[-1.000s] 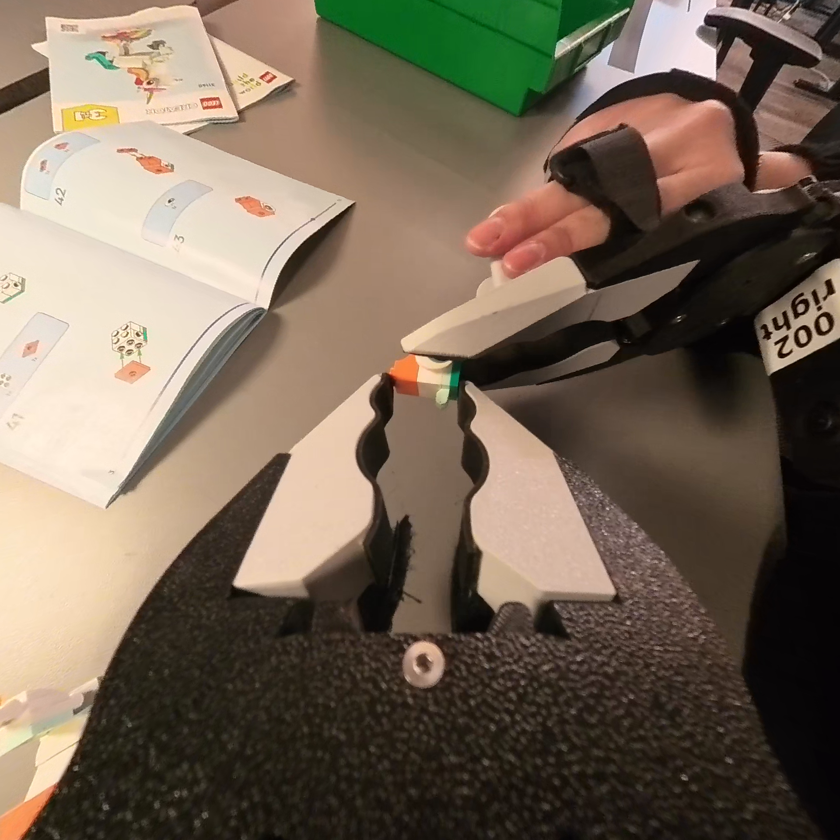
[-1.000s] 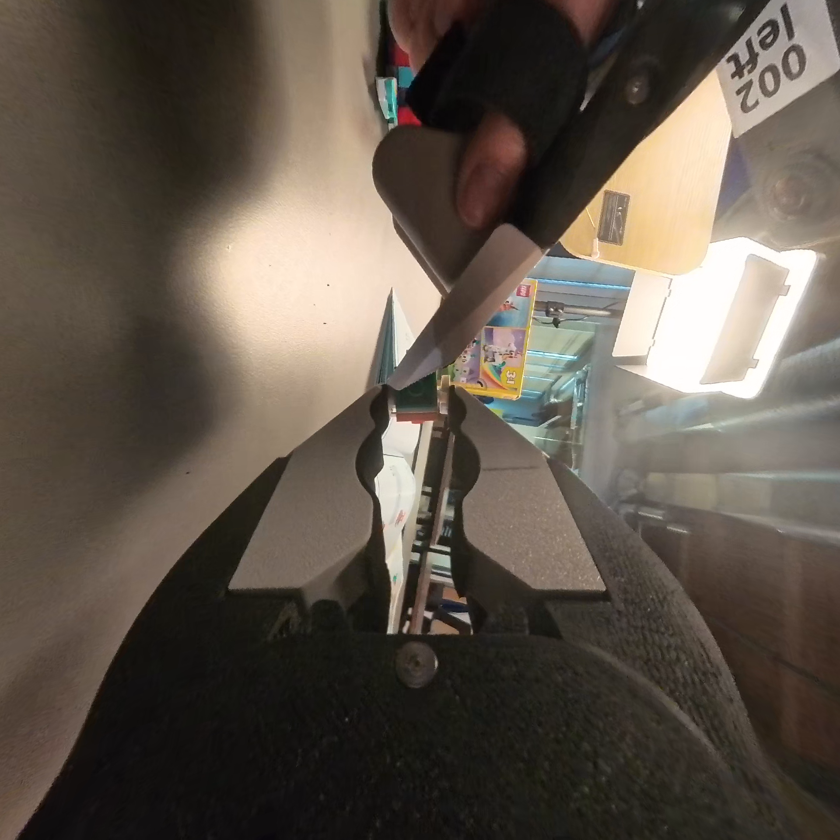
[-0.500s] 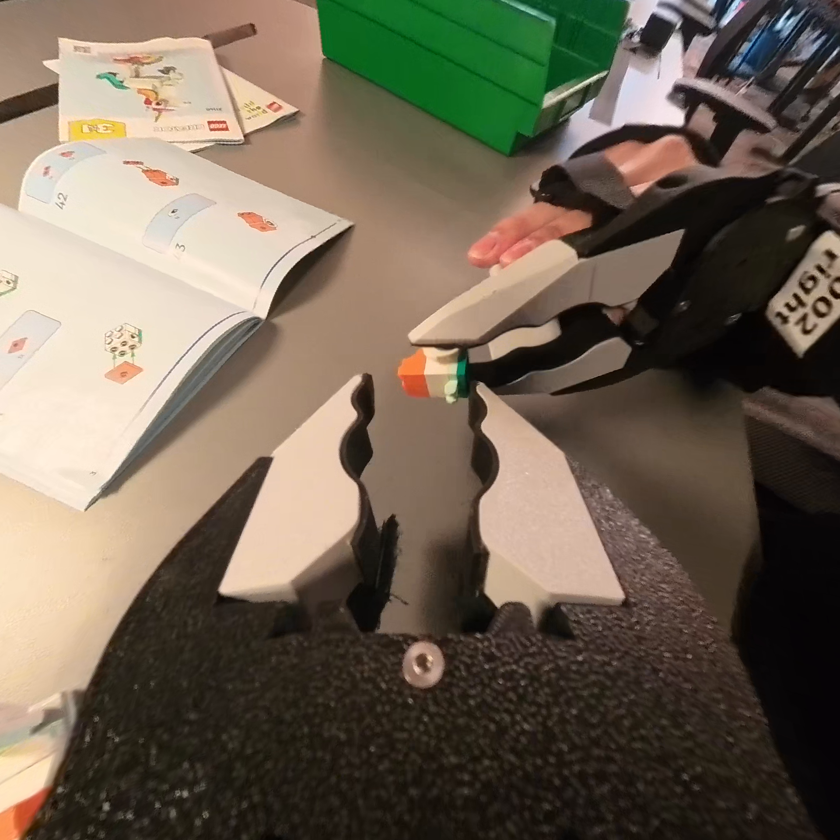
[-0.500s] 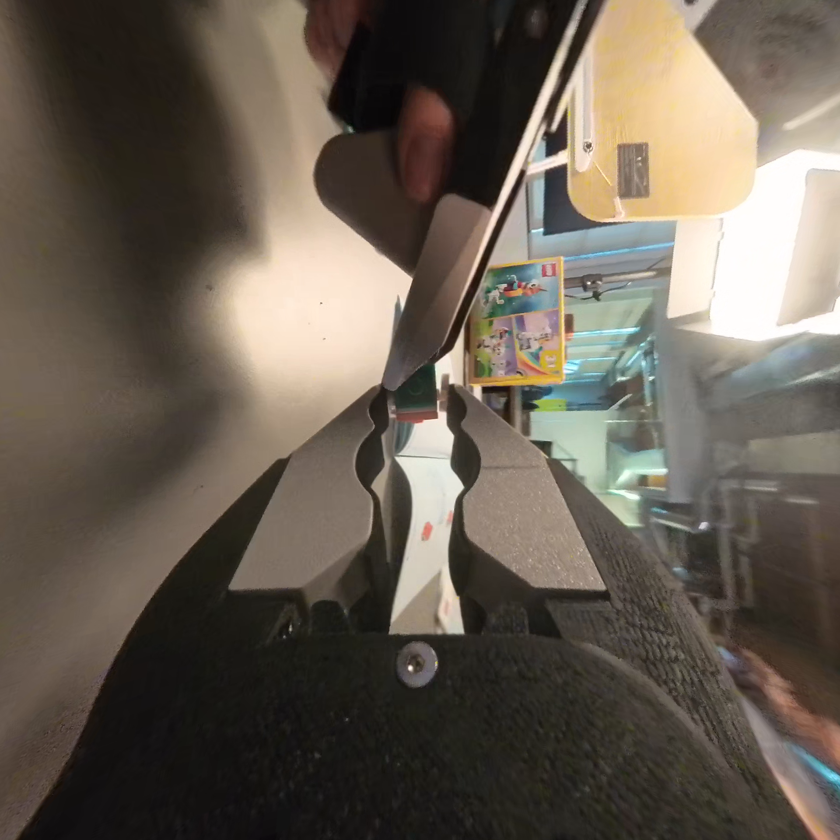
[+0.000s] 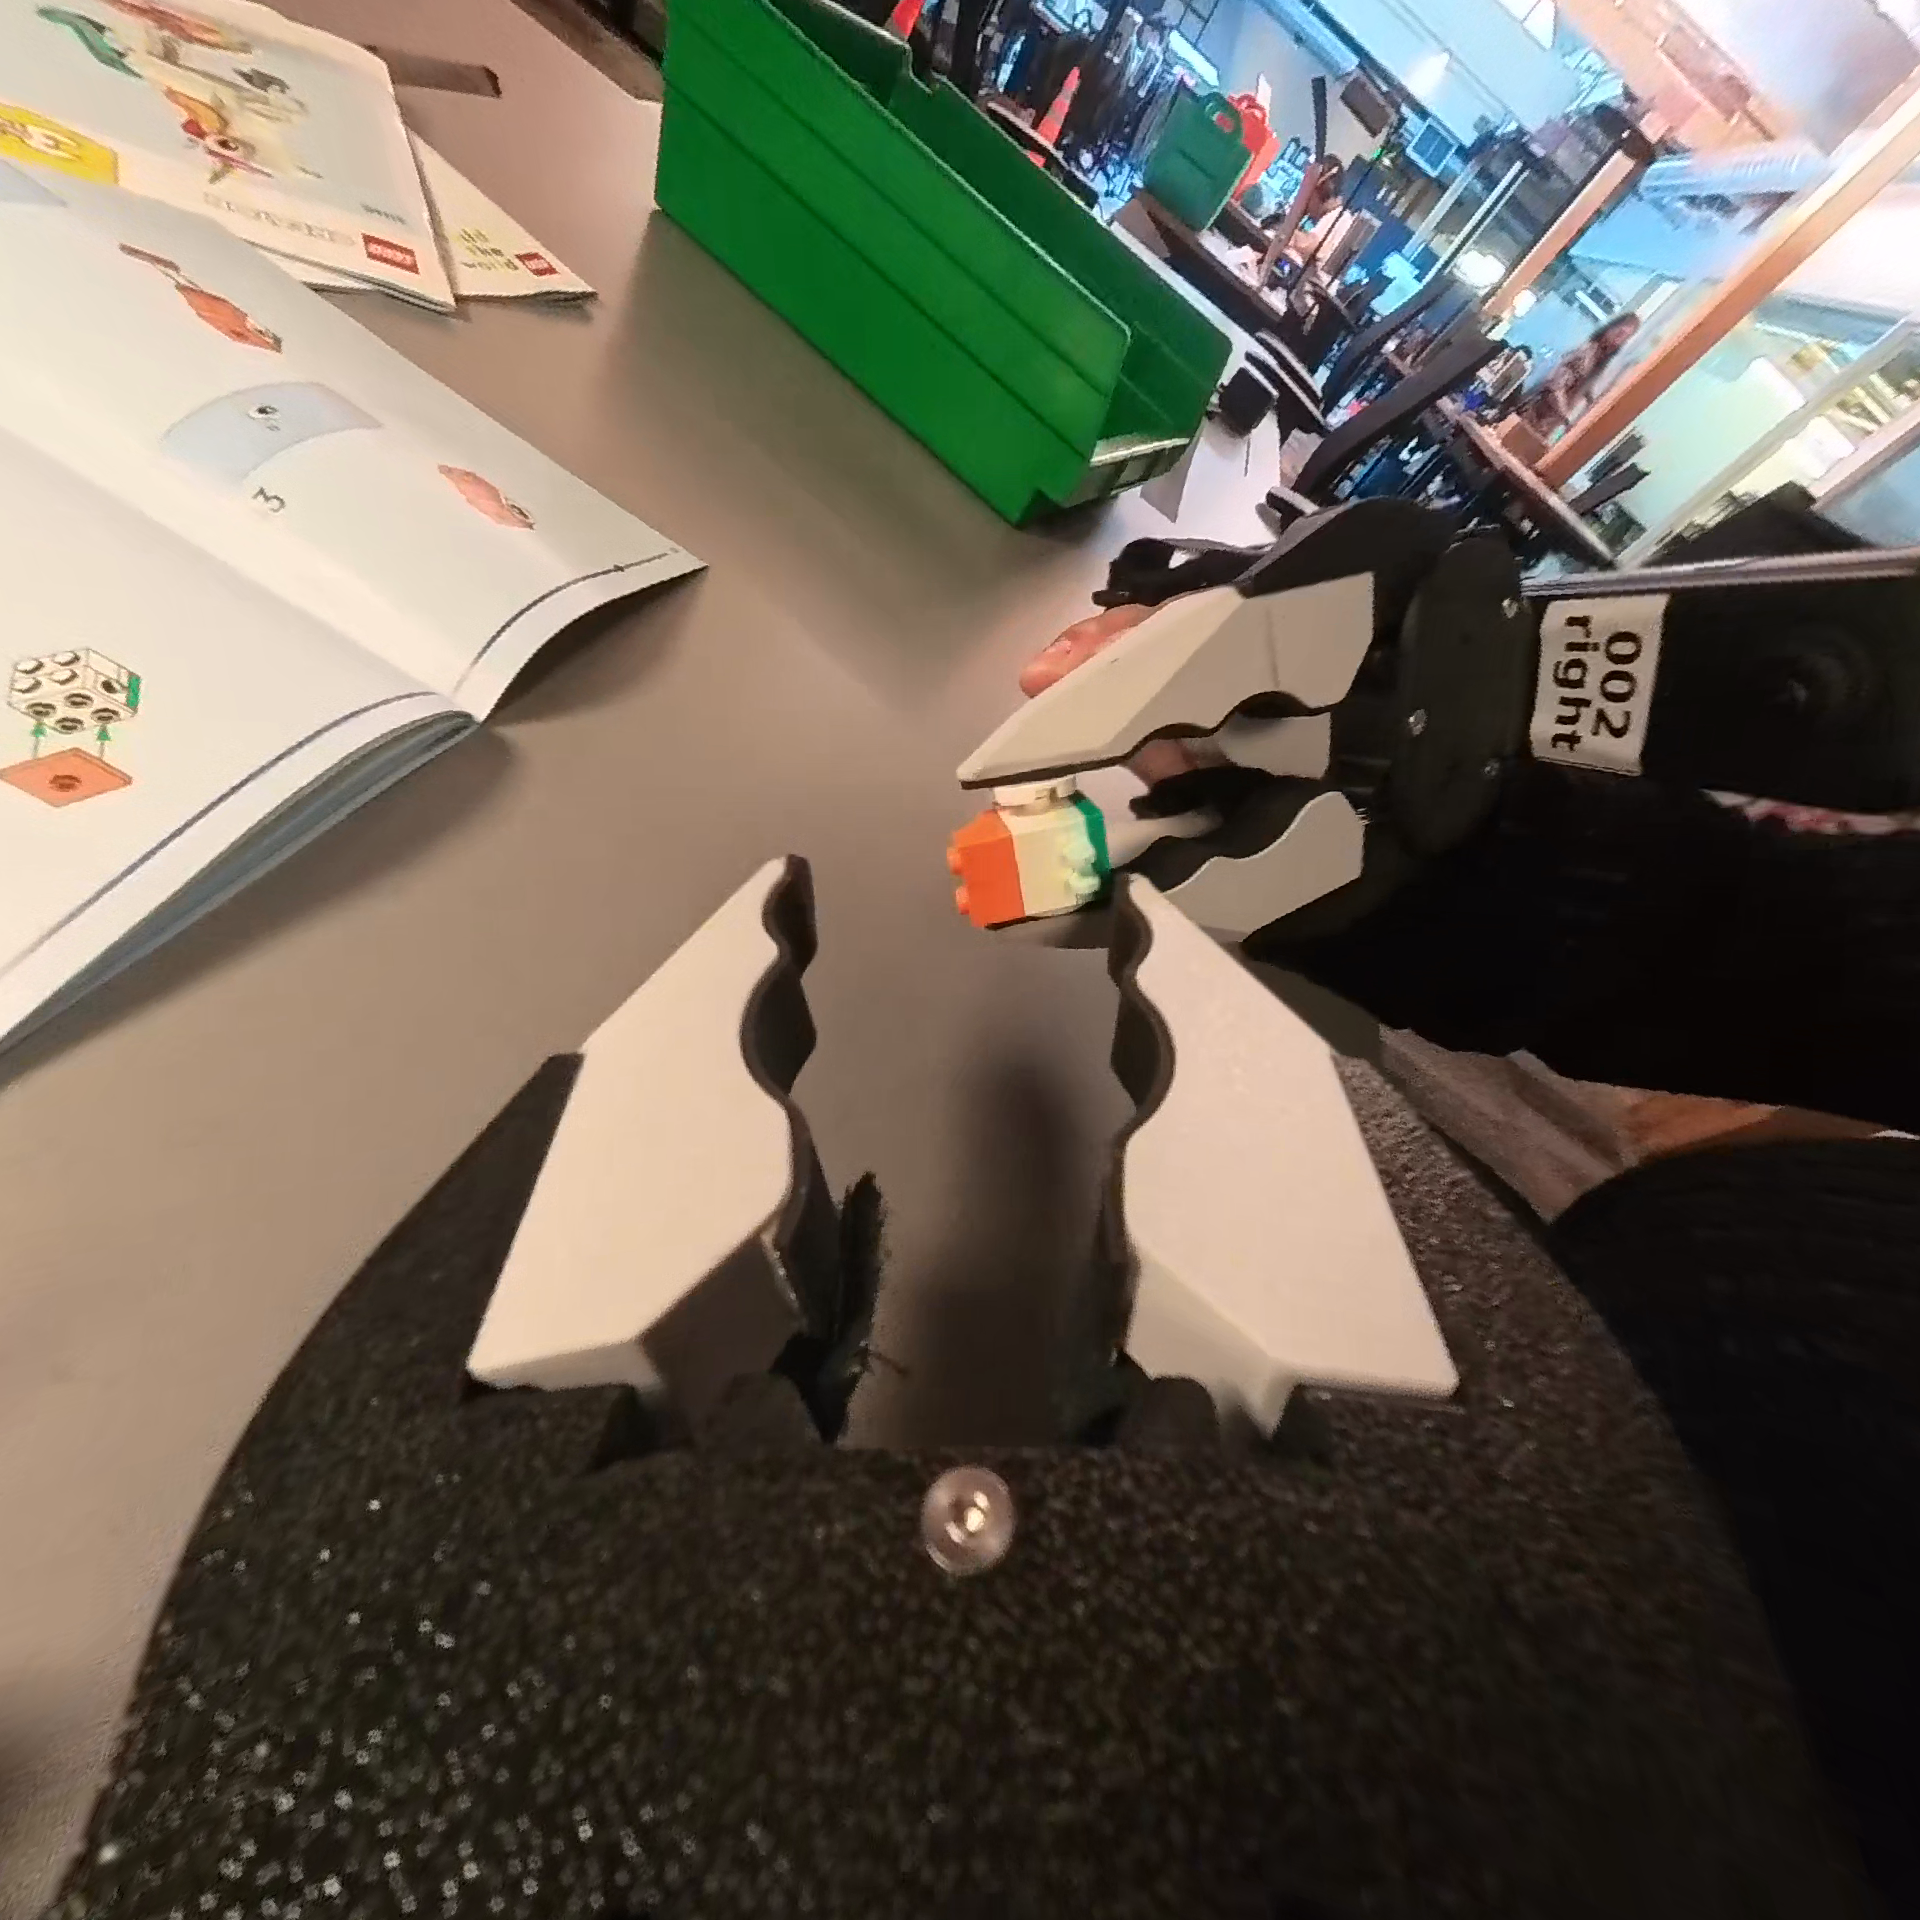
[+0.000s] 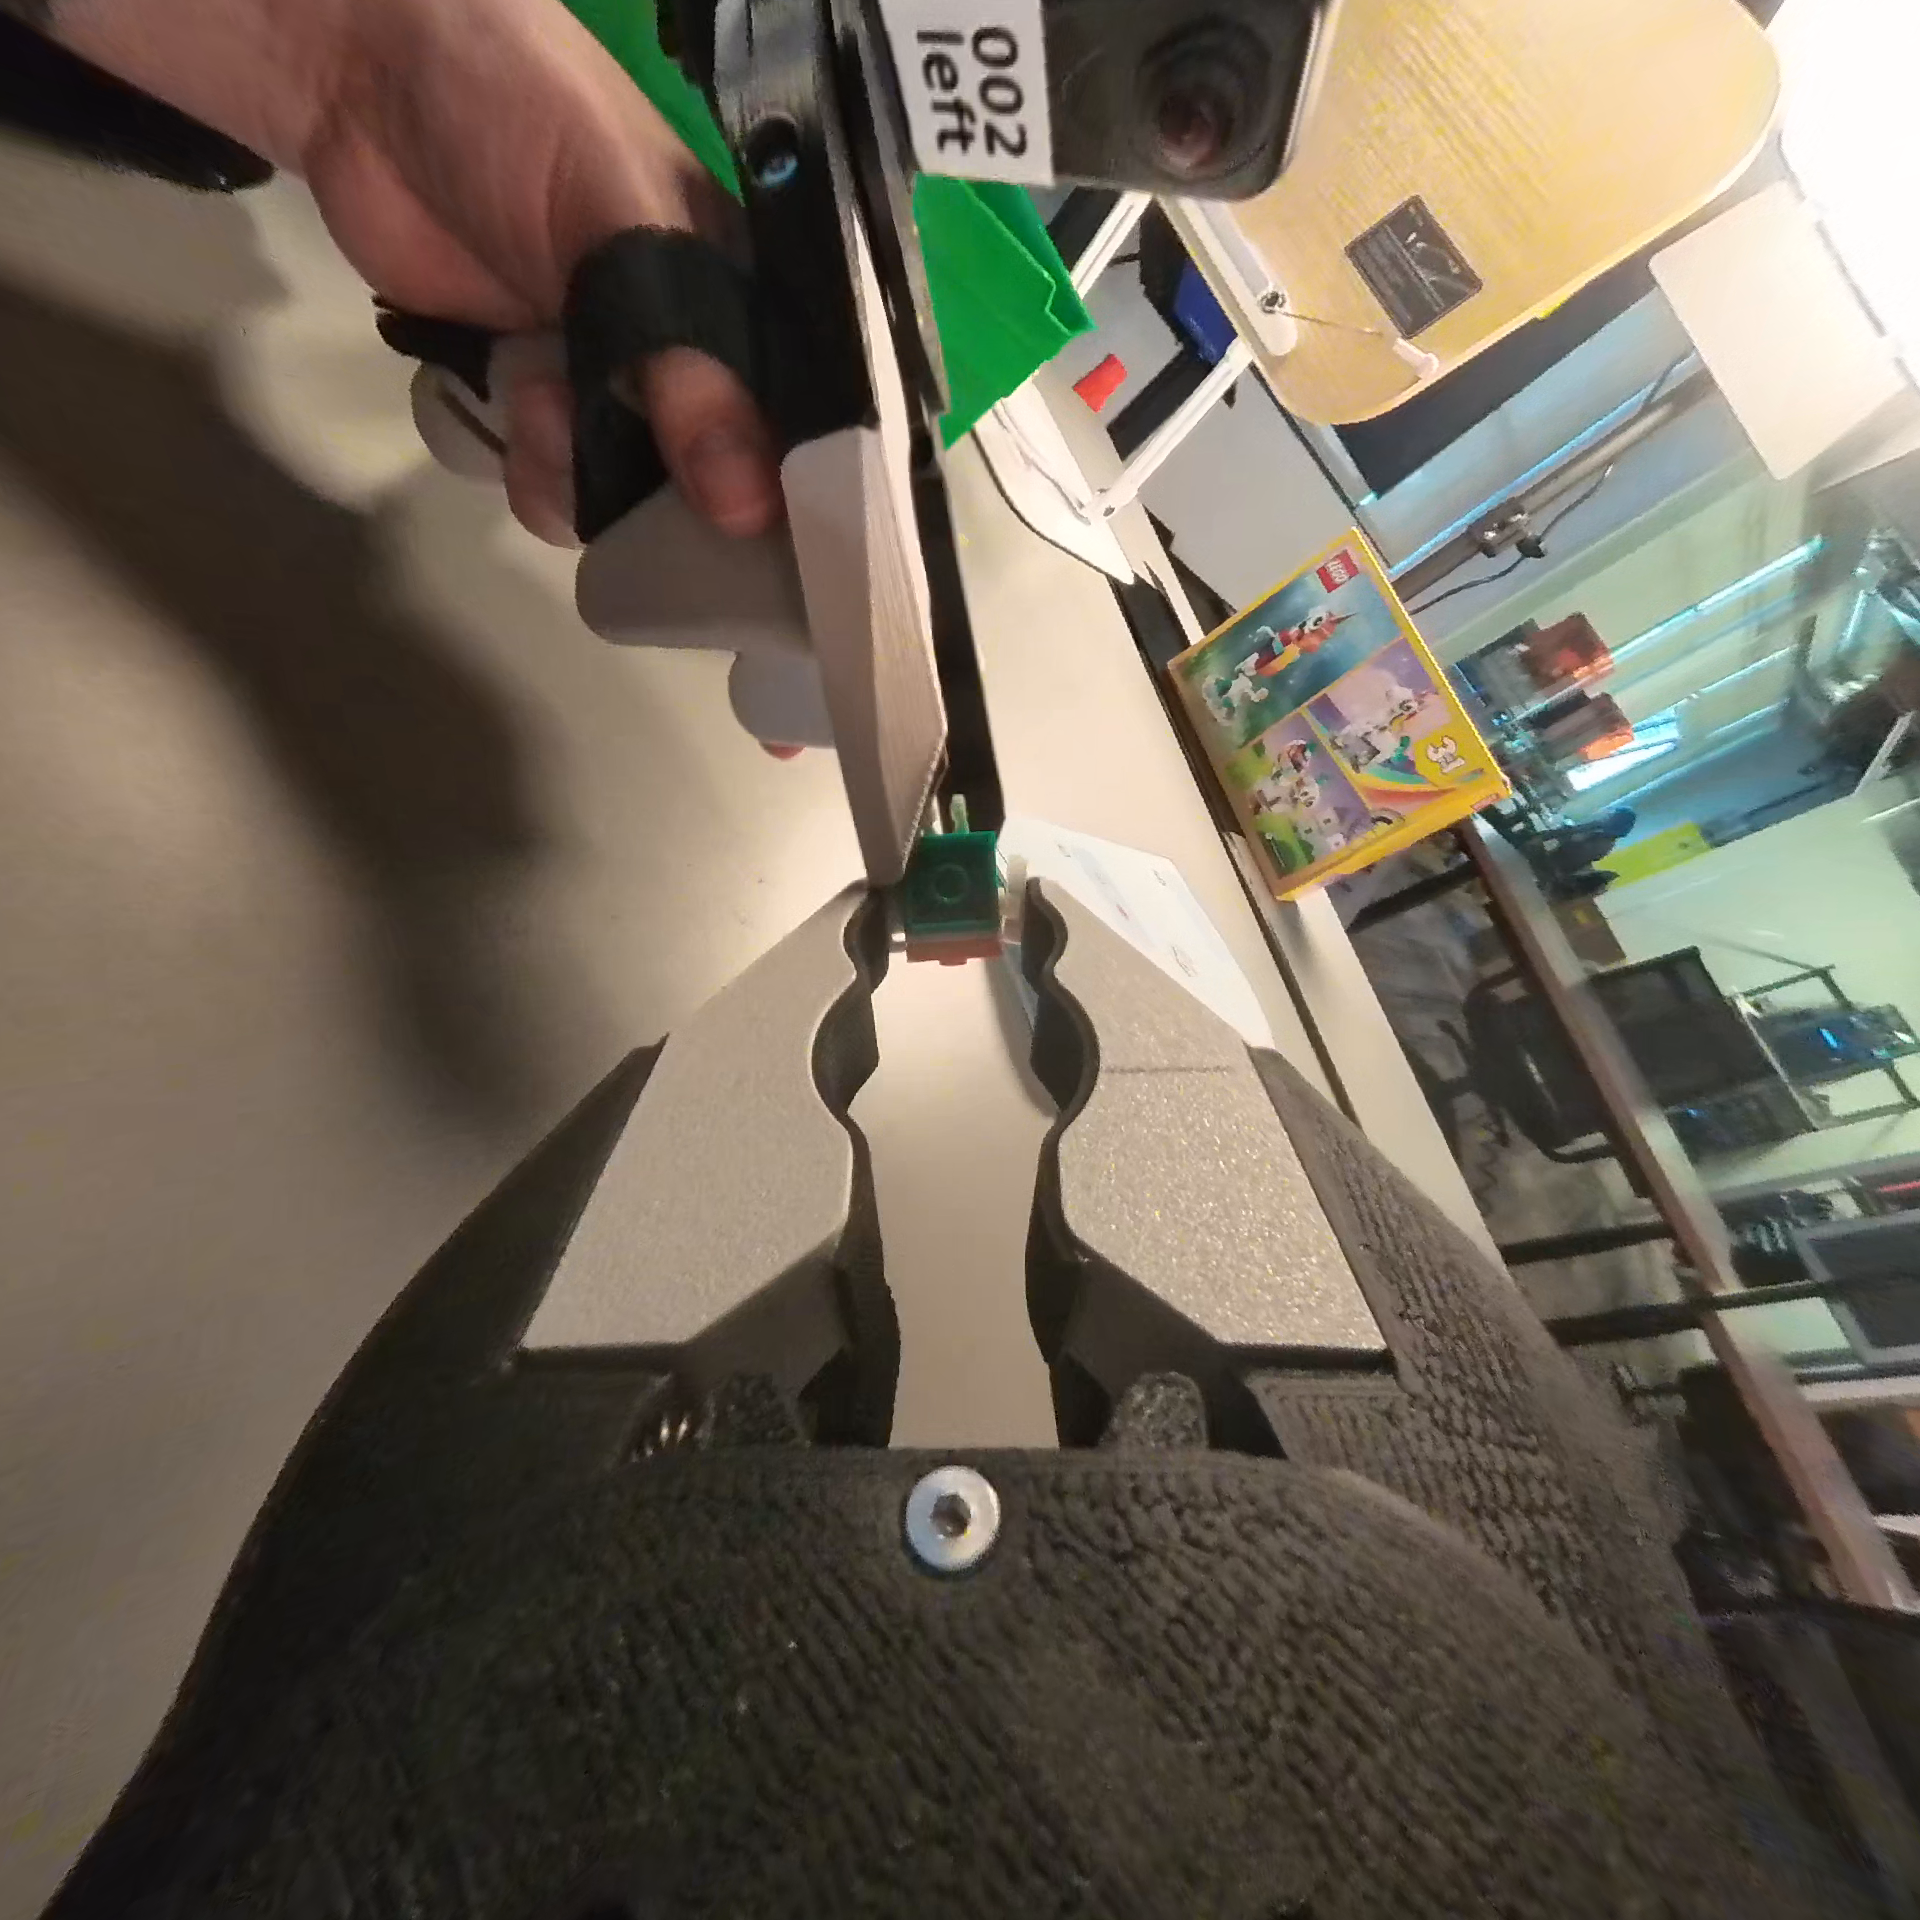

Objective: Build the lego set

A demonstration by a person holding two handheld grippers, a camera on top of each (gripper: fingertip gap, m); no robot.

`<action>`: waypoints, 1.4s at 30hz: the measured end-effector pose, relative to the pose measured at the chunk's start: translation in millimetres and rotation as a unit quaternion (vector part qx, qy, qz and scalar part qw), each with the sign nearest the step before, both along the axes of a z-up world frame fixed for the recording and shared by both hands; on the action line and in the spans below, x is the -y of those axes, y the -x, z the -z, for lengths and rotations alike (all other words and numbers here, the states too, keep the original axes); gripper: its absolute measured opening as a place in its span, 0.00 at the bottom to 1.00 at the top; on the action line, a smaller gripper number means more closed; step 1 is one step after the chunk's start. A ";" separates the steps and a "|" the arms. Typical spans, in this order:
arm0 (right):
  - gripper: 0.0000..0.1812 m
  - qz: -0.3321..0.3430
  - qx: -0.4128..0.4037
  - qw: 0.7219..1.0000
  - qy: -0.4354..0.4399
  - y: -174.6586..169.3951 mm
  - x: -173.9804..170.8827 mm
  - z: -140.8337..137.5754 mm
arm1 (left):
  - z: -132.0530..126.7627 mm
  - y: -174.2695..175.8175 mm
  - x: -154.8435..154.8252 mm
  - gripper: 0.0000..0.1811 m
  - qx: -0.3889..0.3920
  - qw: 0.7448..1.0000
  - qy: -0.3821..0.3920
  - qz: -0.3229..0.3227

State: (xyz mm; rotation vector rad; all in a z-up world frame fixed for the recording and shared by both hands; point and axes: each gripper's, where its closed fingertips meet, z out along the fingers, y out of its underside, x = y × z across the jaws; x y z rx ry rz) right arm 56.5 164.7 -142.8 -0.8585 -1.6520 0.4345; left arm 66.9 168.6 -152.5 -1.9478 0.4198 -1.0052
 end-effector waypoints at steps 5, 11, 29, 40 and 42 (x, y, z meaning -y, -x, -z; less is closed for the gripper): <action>0.13 0.001 -0.008 1.000 -0.006 0.4 -1.0 -2.2 | -3.6 -2.1 1.0 0.26 0.010 1.000 -0.006 0.006; 0.13 0.011 0.005 0.997 -0.081 3.4 -2.4 -2.4 | -2.6 -7.9 3.5 0.30 -0.001 1.000 -0.017 0.016; 0.13 -0.035 -0.002 0.990 -0.136 5.0 8.4 -5.2 | -6.6 -2.1 4.1 0.15 0.005 0.999 -0.025 0.020; 0.13 -0.025 0.006 0.994 -0.108 6.4 9.6 -3.5 | -5.2 -0.5 6.0 0.15 -0.007 0.999 -0.018 0.032; 0.13 -0.020 0.004 0.996 -0.083 7.0 9.7 -2.8 | -5.2 -0.1 6.4 0.15 -0.007 0.999 -0.014 0.033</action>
